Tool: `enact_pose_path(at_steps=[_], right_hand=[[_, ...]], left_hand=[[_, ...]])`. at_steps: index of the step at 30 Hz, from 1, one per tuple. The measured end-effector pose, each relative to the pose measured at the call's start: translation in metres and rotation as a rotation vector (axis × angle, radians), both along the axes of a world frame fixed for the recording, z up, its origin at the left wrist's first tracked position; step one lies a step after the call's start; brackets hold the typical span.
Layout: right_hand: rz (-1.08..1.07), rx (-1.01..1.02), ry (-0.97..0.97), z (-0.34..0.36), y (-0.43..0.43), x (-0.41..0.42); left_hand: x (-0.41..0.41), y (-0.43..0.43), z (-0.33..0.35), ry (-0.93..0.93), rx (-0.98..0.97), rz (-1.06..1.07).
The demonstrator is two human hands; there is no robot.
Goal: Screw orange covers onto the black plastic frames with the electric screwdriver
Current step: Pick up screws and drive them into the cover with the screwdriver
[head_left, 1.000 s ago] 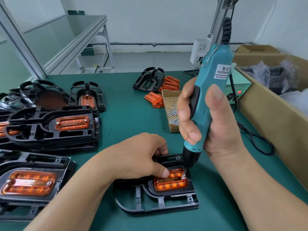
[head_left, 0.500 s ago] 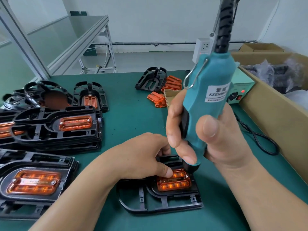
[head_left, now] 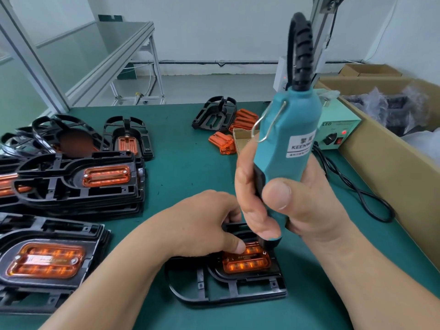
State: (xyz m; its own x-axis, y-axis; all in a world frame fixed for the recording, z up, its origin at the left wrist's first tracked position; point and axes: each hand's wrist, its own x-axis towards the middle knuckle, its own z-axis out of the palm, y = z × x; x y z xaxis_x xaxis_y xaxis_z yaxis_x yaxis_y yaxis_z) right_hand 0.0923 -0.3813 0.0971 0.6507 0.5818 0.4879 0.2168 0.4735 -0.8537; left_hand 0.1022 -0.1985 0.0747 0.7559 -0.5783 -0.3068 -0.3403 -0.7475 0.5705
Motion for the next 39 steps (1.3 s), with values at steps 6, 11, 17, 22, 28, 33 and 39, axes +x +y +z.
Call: enact_pose_path(at_steps=[6, 11, 17, 22, 28, 33, 39], right_hand=[[0.019, -0.019, -0.03, -0.003, -0.002, 0.005], [-0.103, 0.08, -0.008, -0.005, -0.006, 0.006], [-0.174, 0.086, -0.048, -0.004, -0.004, 0.002], [-0.196, 0.153, -0.089, 0.001, -0.005, 0.006], [-0.608, 0.414, 0.212, -0.002, -0.035, 0.034], [-0.841, 0.541, 0.41, -0.016, -0.058, 0.06], [-0.907, 0.616, 0.506, -0.027, -0.066, 0.074]], left_hand=[[-0.002, -0.001, 0.002, 0.013, -0.02, 0.005], [0.001, -0.001, 0.0, -0.015, 0.059, -0.012], [0.0, -0.001, 0.0, -0.055, 0.083, -0.013], [-0.001, 0.0, 0.0, -0.112, 0.096, -0.015], [0.004, -0.001, -0.004, -0.168, 0.069, -0.013], [0.01, 0.002, -0.007, -0.115, -0.068, 0.057], [0.029, -0.017, -0.006, -0.37, -0.271, 0.269]])
